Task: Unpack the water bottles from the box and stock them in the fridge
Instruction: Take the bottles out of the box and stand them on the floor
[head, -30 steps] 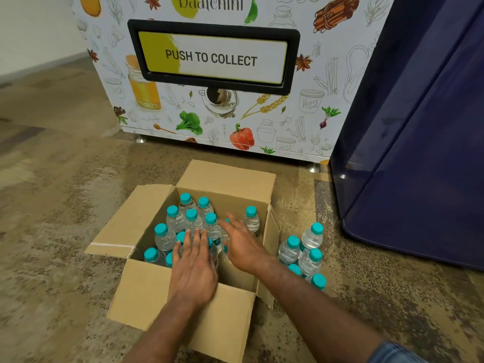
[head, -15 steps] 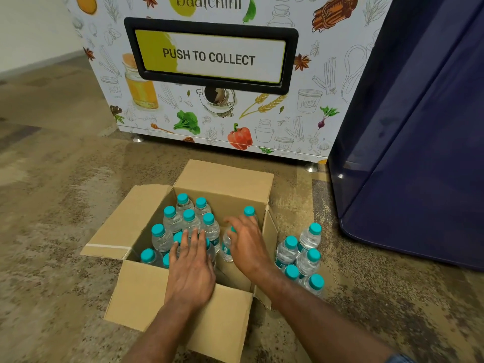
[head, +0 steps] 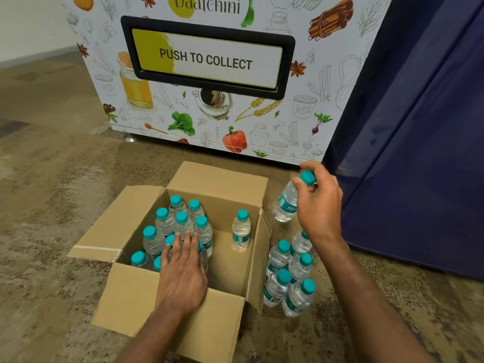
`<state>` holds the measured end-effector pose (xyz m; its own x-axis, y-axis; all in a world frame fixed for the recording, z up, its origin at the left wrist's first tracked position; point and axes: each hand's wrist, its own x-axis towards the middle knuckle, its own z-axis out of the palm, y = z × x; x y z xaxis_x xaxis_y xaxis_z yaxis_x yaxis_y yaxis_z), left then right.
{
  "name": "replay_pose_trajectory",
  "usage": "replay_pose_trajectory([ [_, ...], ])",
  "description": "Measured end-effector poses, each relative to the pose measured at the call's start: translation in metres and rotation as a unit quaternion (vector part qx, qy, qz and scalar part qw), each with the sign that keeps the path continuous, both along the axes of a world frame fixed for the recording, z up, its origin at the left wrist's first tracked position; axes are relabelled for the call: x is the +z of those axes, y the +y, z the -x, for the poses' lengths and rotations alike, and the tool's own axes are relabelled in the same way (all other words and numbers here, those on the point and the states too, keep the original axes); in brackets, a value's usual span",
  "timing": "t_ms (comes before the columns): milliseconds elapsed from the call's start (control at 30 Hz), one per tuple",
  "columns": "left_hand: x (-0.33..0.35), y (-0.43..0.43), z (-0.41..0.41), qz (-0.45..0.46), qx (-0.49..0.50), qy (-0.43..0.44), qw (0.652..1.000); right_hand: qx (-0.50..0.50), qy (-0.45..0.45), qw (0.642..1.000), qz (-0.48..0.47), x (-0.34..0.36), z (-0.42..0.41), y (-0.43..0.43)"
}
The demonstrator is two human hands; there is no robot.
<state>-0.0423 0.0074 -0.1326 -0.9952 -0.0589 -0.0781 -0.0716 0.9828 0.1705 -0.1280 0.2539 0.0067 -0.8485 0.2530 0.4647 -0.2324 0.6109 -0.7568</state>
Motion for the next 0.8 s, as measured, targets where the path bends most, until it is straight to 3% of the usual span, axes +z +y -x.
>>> replay_pose_trajectory([
  [367,-0.003,0.000,0.001,0.000,-0.002,0.016,1.000,0.005,-0.121,0.993,-0.014,-0.073,0.018,0.012],
  [800,-0.007,-0.002,0.002,-0.004,-0.002,0.030,1.000,0.026,-0.221,0.974,-0.051,-0.105,0.038,0.010],
])
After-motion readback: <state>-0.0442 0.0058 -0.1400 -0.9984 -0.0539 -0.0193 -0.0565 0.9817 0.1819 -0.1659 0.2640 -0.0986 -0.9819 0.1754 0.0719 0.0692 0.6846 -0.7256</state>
